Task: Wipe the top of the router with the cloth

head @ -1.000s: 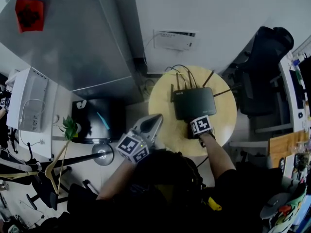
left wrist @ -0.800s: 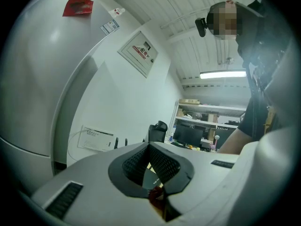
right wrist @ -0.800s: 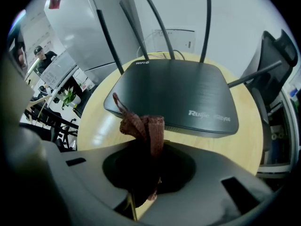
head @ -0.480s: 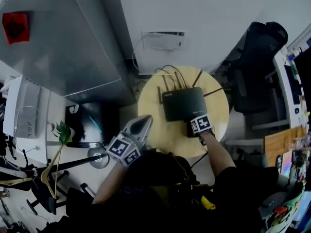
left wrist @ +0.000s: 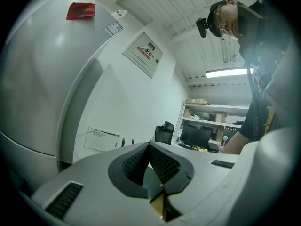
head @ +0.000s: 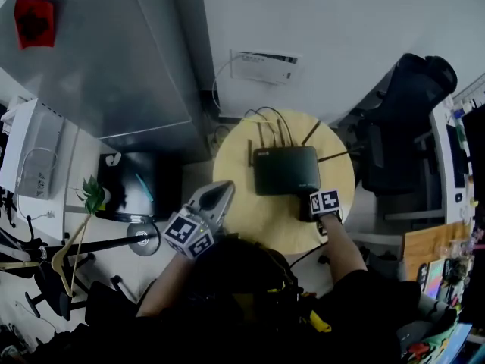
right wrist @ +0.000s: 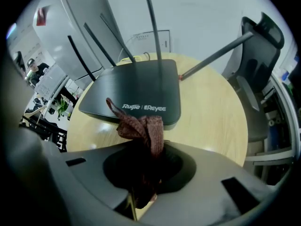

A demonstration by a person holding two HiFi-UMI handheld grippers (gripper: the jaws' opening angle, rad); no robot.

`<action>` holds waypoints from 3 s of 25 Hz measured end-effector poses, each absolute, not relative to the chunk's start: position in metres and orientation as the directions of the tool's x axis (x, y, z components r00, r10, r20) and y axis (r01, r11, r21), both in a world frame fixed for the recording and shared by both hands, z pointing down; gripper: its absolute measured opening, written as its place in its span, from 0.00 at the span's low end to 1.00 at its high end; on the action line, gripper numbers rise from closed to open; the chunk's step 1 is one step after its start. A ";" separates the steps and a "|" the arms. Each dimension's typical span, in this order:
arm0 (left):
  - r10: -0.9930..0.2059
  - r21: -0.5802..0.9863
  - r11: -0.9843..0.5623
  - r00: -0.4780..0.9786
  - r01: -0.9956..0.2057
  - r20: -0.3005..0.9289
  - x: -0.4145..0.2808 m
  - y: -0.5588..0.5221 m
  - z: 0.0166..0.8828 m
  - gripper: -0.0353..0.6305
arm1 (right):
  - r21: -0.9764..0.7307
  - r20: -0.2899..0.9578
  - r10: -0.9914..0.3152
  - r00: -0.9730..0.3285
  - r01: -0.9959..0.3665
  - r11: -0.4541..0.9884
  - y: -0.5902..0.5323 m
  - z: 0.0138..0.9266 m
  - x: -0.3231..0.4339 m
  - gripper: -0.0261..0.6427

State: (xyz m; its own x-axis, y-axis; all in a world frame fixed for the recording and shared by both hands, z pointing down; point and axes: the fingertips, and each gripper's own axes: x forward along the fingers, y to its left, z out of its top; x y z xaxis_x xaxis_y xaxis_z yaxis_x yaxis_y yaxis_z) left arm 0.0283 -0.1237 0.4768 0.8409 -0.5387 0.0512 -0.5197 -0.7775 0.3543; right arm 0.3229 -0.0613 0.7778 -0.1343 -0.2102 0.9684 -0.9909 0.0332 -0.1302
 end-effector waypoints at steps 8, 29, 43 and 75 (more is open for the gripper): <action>-0.543 0.344 -0.776 0.837 -0.529 0.062 0.034 -0.123 0.476 0.04 | -0.134 0.967 -0.218 -0.130 -0.991 -0.002 -0.062 0.779 0.349 0.14; -0.582 0.289 -0.763 0.809 -0.578 0.082 0.042 -0.118 0.467 0.04 | -0.138 0.870 -0.493 0.015 -0.952 -0.273 -0.062 0.733 0.423 0.13; -0.655 0.314 -0.700 0.752 -0.642 0.076 -0.007 -0.092 0.481 0.04 | -0.273 0.609 -0.793 0.020 -0.933 -0.233 -0.055 0.664 0.389 0.13; -0.395 0.196 -0.910 0.908 -0.366 -0.138 -0.166 0.103 0.415 0.04 | -0.073 0.052 -0.984 0.172 -0.982 -0.175 0.217 0.429 0.070 0.13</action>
State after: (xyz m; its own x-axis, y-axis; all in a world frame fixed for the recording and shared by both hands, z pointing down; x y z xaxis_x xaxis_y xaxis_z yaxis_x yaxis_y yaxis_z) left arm -0.1655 0.1029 0.4148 0.9084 -0.3948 -0.1377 -0.3656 -0.9098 0.1963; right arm 0.0700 0.2166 0.4286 0.1717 -0.9838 0.0523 -0.9818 -0.1753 -0.0730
